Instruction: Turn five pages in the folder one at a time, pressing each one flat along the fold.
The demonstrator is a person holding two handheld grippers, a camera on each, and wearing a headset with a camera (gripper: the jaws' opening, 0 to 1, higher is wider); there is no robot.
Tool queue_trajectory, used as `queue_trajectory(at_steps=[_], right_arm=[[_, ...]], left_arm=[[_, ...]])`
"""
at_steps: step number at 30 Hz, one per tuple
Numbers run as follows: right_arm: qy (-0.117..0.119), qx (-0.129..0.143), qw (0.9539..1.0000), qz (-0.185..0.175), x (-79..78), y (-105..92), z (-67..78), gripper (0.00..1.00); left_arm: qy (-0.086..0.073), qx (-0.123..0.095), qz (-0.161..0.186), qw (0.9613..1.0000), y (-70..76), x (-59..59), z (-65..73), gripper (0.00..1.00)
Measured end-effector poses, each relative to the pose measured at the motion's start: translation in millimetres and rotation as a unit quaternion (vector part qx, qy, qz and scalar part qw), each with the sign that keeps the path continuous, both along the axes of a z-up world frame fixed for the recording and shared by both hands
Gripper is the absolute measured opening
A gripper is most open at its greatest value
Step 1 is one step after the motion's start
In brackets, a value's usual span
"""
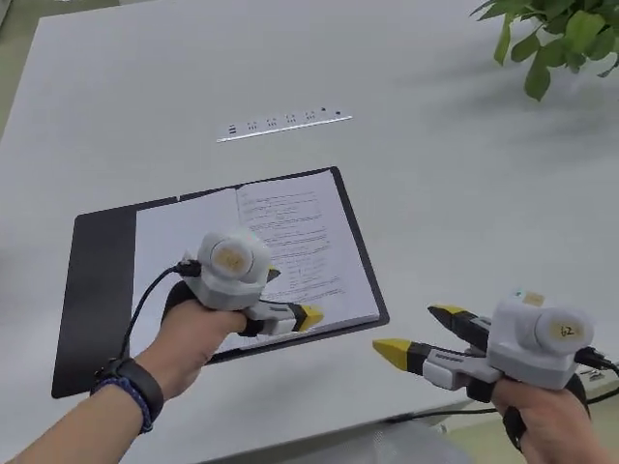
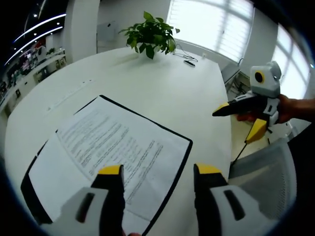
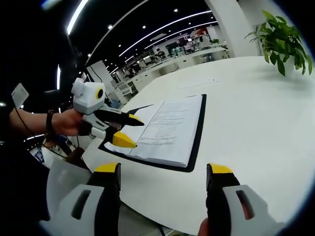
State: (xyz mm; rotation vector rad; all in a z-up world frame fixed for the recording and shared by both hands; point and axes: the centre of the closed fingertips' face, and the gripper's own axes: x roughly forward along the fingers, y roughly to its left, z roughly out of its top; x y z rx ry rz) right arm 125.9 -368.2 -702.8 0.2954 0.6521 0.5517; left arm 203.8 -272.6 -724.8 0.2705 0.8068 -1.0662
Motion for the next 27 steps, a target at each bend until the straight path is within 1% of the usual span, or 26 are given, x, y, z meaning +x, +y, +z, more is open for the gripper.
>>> queue_trajectory(at_steps=[2,4,8,10,12,13,15,17,19,20,21,22,23,24,25,27], right_arm=[[0.002,-0.002,1.0000,0.008,0.0,0.7,-0.7,0.70],[0.003,-0.004,0.9999,0.014,0.7,0.7,-1.5,0.70],[0.003,-0.001,0.9999,0.015,4.3,-1.0,-1.2,0.70],[0.003,0.002,0.9999,0.016,5.9,-0.4,-1.4,0.70],[0.005,0.002,0.9998,0.020,6.8,0.7,-3.6,0.70],[0.006,0.001,0.9997,0.022,6.8,1.3,-4.4,0.70],[0.008,0.001,0.9997,0.025,7.2,3.0,-5.6,0.69],[0.010,0.001,0.9996,0.027,7.7,4.0,-6.1,0.69],[0.010,0.003,0.9996,0.027,8.5,4.6,-6.3,0.69],[0.010,0.004,0.9996,0.027,8.5,4.7,-6.4,0.69],[0.011,0.004,0.9995,0.028,8.3,5.3,-6.9,0.69],[0.011,0.002,0.9995,0.030,8.2,5.6,-7.4,0.68],[0.011,0.001,0.9994,0.032,7.9,6.0,-7.9,0.68],[0.012,0.000,0.9994,0.033,7.8,6.3,-8.0,0.68],[0.012,0.000,0.9994,0.034,7.7,6.3,-8.1,0.68],[0.011,0.000,0.9994,0.034,7.8,5.7,-8.2,0.68]], left_arm=[[-0.001,-0.002,-0.002,1.0000,-9.5,2.5,-4.0,0.56],[0.002,-0.004,0.004,1.0000,-17.0,5.1,-8.9,0.56],[0.001,0.001,0.009,1.0000,-28.6,7.7,-17.7,0.57],[0.001,0.000,0.012,0.9999,-35.5,8.8,-20.6,0.58],[0.004,0.001,0.012,0.9999,-41.8,9.5,-25.0,0.59],[0.006,0.002,0.009,0.9999,-47.3,9.4,-28.6,0.60],[0.003,0.008,0.007,0.9999,-53.6,11.1,-33.2,0.61],[-0.003,0.009,0.016,0.9998,-58.1,15.7,-35.9,0.60],[-0.003,0.017,0.029,0.9994,-59.0,19.6,-43.5,0.61],[-0.002,0.019,0.032,0.9993,-59.3,19.8,-45.0,0.62],[0.004,0.023,0.039,0.9990,-60.6,17.6,-50.0,0.64],[0.007,0.022,0.039,0.9990,-62.8,15.8,-52.2,0.66],[0.005,0.025,0.042,0.9988,-64.4,14.0,-55.3,0.67],[-0.013,0.032,0.048,0.9983,-62.2,17.5,-55.1,0.65],[-0.027,0.045,0.048,0.9975,-59.0,18.9,-57.0,0.63],[-0.037,0.048,0.046,0.9971,-58.3,19.0,-58.1,0.60]])
